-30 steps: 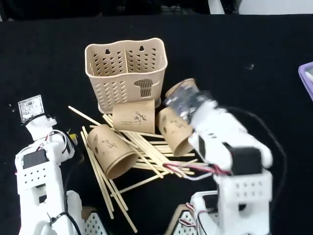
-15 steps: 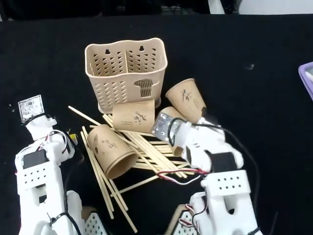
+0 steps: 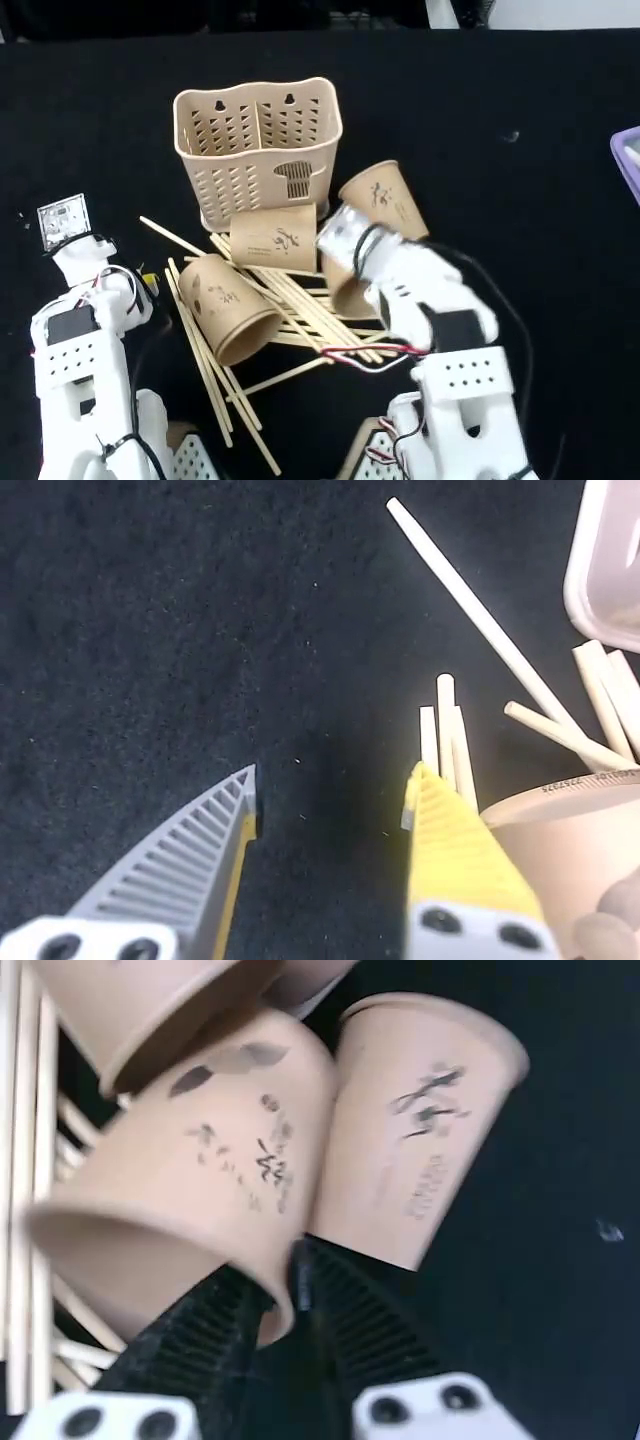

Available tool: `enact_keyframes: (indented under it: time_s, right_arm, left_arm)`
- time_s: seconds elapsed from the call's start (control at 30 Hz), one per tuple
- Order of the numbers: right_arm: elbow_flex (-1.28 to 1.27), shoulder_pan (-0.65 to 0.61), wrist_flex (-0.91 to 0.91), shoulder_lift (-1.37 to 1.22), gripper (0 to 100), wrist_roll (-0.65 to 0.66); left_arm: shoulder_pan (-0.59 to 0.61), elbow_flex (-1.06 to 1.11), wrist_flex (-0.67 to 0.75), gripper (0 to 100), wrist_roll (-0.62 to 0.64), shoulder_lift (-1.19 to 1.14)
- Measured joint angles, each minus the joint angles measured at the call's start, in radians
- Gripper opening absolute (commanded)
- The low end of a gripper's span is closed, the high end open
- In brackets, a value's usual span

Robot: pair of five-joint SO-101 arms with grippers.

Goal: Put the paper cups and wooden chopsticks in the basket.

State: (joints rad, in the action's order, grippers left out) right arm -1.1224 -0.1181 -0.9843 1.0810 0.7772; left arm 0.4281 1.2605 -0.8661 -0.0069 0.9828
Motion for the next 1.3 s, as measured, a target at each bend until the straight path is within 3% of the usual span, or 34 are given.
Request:
enact_keyframes:
  time_s: [0.3, 0.43, 0.63, 0.8, 0.97, 1.3]
  right_arm:
    - [0.548, 0.002, -0.371, 0.002, 1.0, -0.285]
    - [0.732, 0.002, -0.353, 0.002, 1.0, -0.445]
    - [0.947, -0.052, -0.16, -0.198, 1.1, -0.69]
    - [1.143, -0.157, -0.086, -0.434, 1.1, -0.715]
    - [1.339, -0.17, -0.091, -0.72, 1.1, -0.717]
    - [1.725, -0.153, -0.388, -1.142, 1.2, -0.723]
  left_arm:
    - [0.0, 0.0, 0.0, 24, 0.0, 0.0]
    - [0.0, 0.0, 0.0, 24, 0.0, 0.0]
    - [0.0, 0.0, 0.0, 24, 0.0, 0.0]
    - [0.0, 0.0, 0.0, 24, 0.0, 0.0]
    - [0.0, 0.0, 0.0, 24, 0.0, 0.0]
    - [0.0, 0.0, 0.0, 24, 0.0, 0.0]
